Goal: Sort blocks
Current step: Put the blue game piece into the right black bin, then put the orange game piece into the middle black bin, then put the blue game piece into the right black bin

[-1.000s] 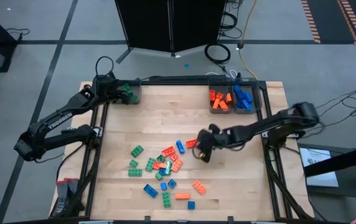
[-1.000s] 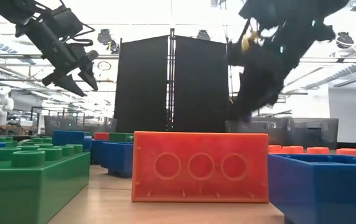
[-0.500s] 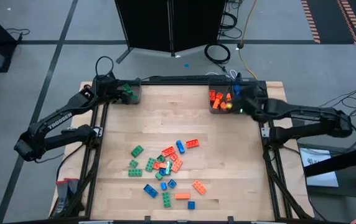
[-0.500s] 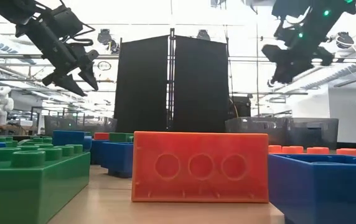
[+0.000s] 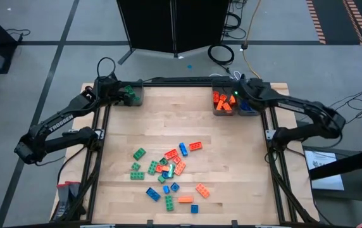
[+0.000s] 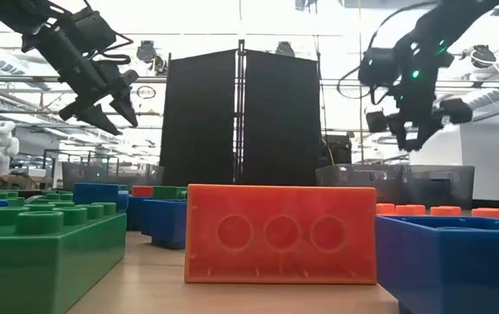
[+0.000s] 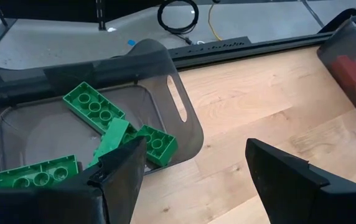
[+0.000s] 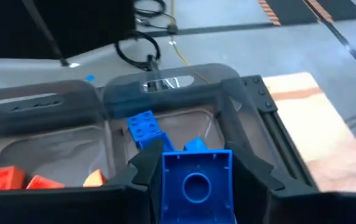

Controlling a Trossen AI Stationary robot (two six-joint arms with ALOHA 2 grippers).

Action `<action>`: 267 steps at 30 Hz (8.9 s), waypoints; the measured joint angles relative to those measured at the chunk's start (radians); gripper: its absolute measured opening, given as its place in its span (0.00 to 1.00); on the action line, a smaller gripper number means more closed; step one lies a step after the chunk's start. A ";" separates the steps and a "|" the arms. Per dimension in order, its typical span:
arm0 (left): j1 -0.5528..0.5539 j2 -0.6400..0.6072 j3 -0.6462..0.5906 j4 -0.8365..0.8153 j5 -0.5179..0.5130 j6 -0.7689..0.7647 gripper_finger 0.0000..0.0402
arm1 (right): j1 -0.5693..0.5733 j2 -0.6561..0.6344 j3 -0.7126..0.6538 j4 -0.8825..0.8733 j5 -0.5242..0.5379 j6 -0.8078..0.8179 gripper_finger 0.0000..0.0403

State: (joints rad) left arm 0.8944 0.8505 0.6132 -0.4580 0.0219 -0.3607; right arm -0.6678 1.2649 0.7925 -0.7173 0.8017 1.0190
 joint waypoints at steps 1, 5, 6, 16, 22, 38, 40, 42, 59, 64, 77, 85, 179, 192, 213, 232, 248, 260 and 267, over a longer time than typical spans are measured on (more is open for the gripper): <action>0.000 0.000 0.000 0.000 0.000 0.000 0.69 | -0.015 0.022 0.000 0.014 -0.015 0.006 0.29; 0.000 0.000 0.000 0.000 0.000 0.000 0.69 | -0.064 0.090 0.000 0.041 -0.077 0.015 0.29; 0.000 0.000 0.000 -0.001 0.000 0.000 0.69 | -0.072 0.100 0.000 0.045 -0.089 0.011 0.29; 0.000 0.000 0.000 -0.008 0.000 0.004 0.69 | -0.092 0.013 0.000 0.210 -0.101 -0.165 0.82; 0.000 0.000 0.000 -0.008 0.000 0.005 0.69 | -0.064 -0.083 0.000 0.457 -0.374 -0.503 0.85; 0.000 0.000 0.000 0.003 -0.027 0.003 0.69 | 0.365 0.090 0.001 0.705 -0.984 -1.018 0.77; 0.000 0.000 0.000 0.003 -0.027 0.003 0.69 | 0.407 0.153 0.001 0.716 -0.985 -1.067 0.77; 0.000 0.000 0.000 0.000 -0.027 0.003 0.69 | 0.445 0.220 0.001 0.737 -0.986 -1.094 0.77; 0.000 0.000 0.000 -0.008 -0.030 0.002 0.69 | 0.618 0.503 0.001 0.816 -0.913 -1.042 0.75; 0.000 0.000 0.000 -0.008 -0.029 0.002 0.69 | 0.616 0.558 0.005 0.813 -0.841 -0.943 0.61; 0.000 0.000 0.000 -0.008 -0.028 0.008 0.69 | 0.606 0.478 0.024 0.792 -0.746 -0.726 0.30; 0.000 0.000 0.000 -0.007 -0.029 0.002 0.69 | 0.552 0.349 0.168 0.777 -0.577 -0.739 0.30; -0.003 0.000 0.000 -0.049 -0.065 0.001 0.69 | 0.608 0.441 0.385 0.366 -0.471 -0.343 0.54; -0.003 0.000 0.000 -0.052 -0.065 0.009 0.69 | 0.760 0.616 0.384 0.455 -0.460 -0.141 0.54; -0.003 0.000 0.000 -0.053 -0.064 0.028 0.69 | 0.861 0.772 0.388 0.524 -0.428 -0.037 0.42; -0.003 0.000 0.000 -0.052 -0.064 0.034 0.69 | 0.833 0.745 0.474 0.440 -0.451 -0.200 0.29; -0.003 0.000 0.000 -0.053 -0.064 0.028 0.69 | 0.673 0.740 0.803 0.219 -0.444 -0.631 0.29; -0.003 0.000 0.000 -0.053 -0.064 0.028 0.69 | 0.462 0.739 0.887 0.110 -0.561 -0.795 0.29; -0.003 0.000 0.000 -0.058 -0.064 0.028 0.69 | 0.363 0.734 0.887 0.013 -0.577 -0.852 0.29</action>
State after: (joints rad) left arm 0.8913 0.8501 0.6128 -0.5159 -0.0422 -0.3328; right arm -0.3049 1.9992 1.6794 -0.7041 0.2245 0.1669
